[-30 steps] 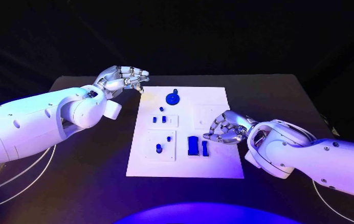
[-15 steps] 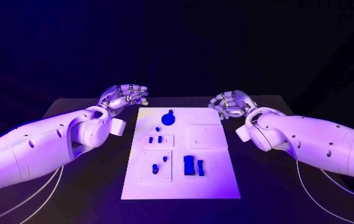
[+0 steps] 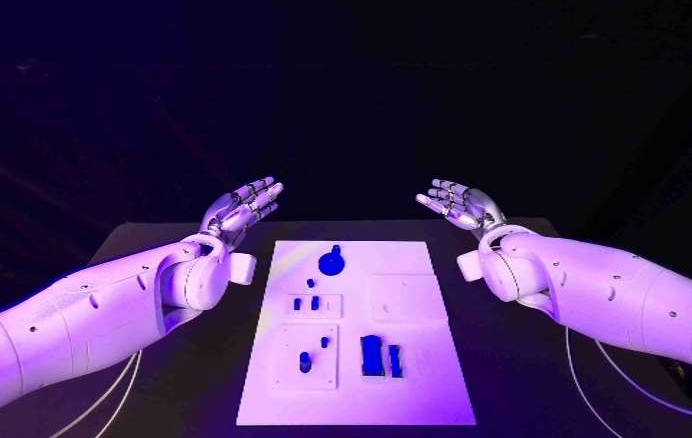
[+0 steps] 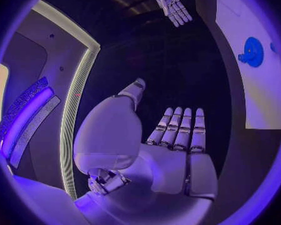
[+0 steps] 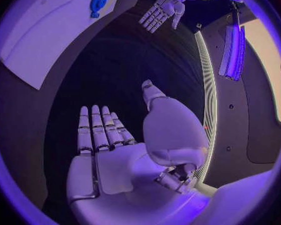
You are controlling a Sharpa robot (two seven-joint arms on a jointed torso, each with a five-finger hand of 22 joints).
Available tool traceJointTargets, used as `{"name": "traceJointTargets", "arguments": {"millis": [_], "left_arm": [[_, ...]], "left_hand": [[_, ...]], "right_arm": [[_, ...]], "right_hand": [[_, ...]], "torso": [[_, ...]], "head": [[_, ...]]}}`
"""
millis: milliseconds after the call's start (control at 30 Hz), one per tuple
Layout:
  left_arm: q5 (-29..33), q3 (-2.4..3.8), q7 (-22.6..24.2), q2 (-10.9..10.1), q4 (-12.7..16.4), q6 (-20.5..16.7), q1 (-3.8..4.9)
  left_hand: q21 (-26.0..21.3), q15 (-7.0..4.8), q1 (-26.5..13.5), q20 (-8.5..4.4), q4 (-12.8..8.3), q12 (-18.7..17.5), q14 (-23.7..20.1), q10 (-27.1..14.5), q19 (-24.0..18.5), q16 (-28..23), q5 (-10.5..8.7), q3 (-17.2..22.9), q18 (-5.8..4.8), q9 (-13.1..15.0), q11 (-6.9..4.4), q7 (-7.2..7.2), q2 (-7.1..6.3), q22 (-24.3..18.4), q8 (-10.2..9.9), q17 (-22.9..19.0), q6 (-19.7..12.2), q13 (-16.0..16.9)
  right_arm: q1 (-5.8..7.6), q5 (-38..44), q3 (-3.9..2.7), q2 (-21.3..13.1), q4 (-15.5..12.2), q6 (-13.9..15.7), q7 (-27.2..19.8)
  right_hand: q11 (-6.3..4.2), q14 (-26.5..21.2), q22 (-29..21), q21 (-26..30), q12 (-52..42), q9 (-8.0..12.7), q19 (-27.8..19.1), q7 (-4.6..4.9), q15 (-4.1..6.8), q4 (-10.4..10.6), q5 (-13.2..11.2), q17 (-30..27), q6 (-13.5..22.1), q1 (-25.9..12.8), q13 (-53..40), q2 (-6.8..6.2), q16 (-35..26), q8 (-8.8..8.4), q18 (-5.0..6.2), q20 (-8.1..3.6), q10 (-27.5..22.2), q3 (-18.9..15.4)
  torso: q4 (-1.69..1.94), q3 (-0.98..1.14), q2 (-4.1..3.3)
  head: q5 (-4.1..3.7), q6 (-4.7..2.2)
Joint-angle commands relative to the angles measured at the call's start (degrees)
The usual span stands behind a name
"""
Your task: Assemble the parts on the task board
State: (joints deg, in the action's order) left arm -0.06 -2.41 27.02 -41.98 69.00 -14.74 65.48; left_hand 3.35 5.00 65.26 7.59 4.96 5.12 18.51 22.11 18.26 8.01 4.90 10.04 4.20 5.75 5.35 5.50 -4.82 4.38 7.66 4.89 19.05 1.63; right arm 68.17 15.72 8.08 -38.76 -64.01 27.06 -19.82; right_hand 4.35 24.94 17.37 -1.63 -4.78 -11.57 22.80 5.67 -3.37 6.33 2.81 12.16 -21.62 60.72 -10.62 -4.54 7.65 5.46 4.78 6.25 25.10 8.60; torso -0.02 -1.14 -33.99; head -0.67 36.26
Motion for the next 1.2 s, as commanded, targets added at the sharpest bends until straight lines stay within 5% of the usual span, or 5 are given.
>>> {"name": "traceJointTargets", "arguments": {"millis": [33, 67, 100, 133, 1200], "left_arm": [[-0.16, 0.23, 0.35, -0.07, 1.86, -2.77, -0.41], [-0.15, 0.31, 0.44, -0.15, 2.51, -3.67, -0.57], [-0.14, 0.4, 0.54, -0.27, 3.32, -4.81, -0.78], [-0.13, 0.49, 0.64, -0.38, 4.14, -5.95, -0.99], [0.06, 2.41, 2.77, -2.71, 20.96, -29.38, -5.32]], "left_hand": [[-3.35, -5.0, -21.27, -7.59, -4.96, -5.12, -18.51, -22.11, -18.26, -8.01, -4.9, -10.04, -4.2, -5.75, -5.35, -5.5, 4.82, -4.38, -7.66, -4.89, -19.05, -1.63], [-3.35, -5.0, -23.0, -7.59, -4.96, -5.12, -18.51, -22.11, -18.26, -8.01, -4.9, -10.04, -4.2, -5.75, -5.35, -5.5, 4.82, -4.38, -7.66, -4.89, -19.05, -1.63], [-3.35, -5.0, -24.57, -7.59, -4.96, -5.12, -18.51, -22.11, -18.26, -8.01, -4.9, -10.04, -4.2, -5.75, -5.35, -5.5, 4.82, -4.38, -7.66, -4.89, -19.05, -1.63], [-3.35, -5.0, -65.26, -7.59, -4.96, -5.12, -18.51, -22.11, -18.26, -8.01, -4.9, -10.04, -4.2, -5.75, -5.35, -5.5, 4.82, -4.38, -7.66, -4.89, -19.05, -1.63], [-3.35, -5.0, -65.26, -7.59, -4.96, -5.12, -18.51, -22.11, -18.26, -8.01, -4.9, -10.04, -4.2, -5.75, -5.35, -5.5, 4.82, -4.38, -7.66, -4.89, -19.05, -1.63]], "right_arm": [[-0.71, -1.18, -0.61, -0.45, -2.39, 1.9, -1.05], [-0.99, -1.74, -0.89, -0.66, -3.29, 2.48, -1.39], [-1.34, -2.44, -1.25, -0.93, -4.42, 3.21, -1.82], [-1.7, -3.15, -1.62, -1.2, -5.58, 3.95, -2.26], [-8.01, -15.72, -8.08, -5.94, -25.94, 17.06, -9.98]], "right_hand": [[-4.35, -24.94, -17.37, 1.63, 4.78, 11.57, -22.8, -5.67, 3.37, -6.33, -2.81, -12.16, 21.62, -19.78, 10.62, 4.54, -7.65, -5.46, -4.78, -6.25, -25.1, -8.6], [-4.35, -24.94, -17.37, 1.63, 4.78, 11.57, -22.8, -5.67, 3.37, -6.33, -2.81, -12.16, 21.62, -60.72, 10.62, 4.54, -7.65, -5.46, -4.78, -6.25, -25.1, -8.6], [-4.35, -24.94, -17.37, 1.63, 4.78, 11.57, -22.8, -5.67, 3.37, -6.33, -2.81, -12.16, 21.62, -60.72, 10.62, 4.54, -7.65, -5.46, -4.78, -6.25, -25.1, -8.6], [-4.35, -24.94, -17.37, 1.63, 4.78, 11.57, -22.8, -5.67, 3.37, -6.33, -2.81, -12.16, 21.62, -60.72, 10.62, 4.54, -7.65, -5.46, -4.78, -6.25, -25.1, -8.6], [-4.35, -24.94, -17.37, 1.63, 4.78, 11.57, -22.8, -5.67, 3.37, -6.33, -2.81, -12.16, 21.62, -60.72, 10.62, 4.54, -7.65, -5.46, -4.78, -6.25, -25.1, -8.6]], "torso": [[-0.01, 0.55, 1.37], [0.0, 0.7, 1.74], [0.0, 0.84, 2.09], [0.01, 0.95, 2.34], [0.02, 1.14, 2.81]], "head": [[0.32, -0.88], [0.41, -1.14], [0.5, -1.38], [0.56, -1.56], [0.67, -1.88]]}}
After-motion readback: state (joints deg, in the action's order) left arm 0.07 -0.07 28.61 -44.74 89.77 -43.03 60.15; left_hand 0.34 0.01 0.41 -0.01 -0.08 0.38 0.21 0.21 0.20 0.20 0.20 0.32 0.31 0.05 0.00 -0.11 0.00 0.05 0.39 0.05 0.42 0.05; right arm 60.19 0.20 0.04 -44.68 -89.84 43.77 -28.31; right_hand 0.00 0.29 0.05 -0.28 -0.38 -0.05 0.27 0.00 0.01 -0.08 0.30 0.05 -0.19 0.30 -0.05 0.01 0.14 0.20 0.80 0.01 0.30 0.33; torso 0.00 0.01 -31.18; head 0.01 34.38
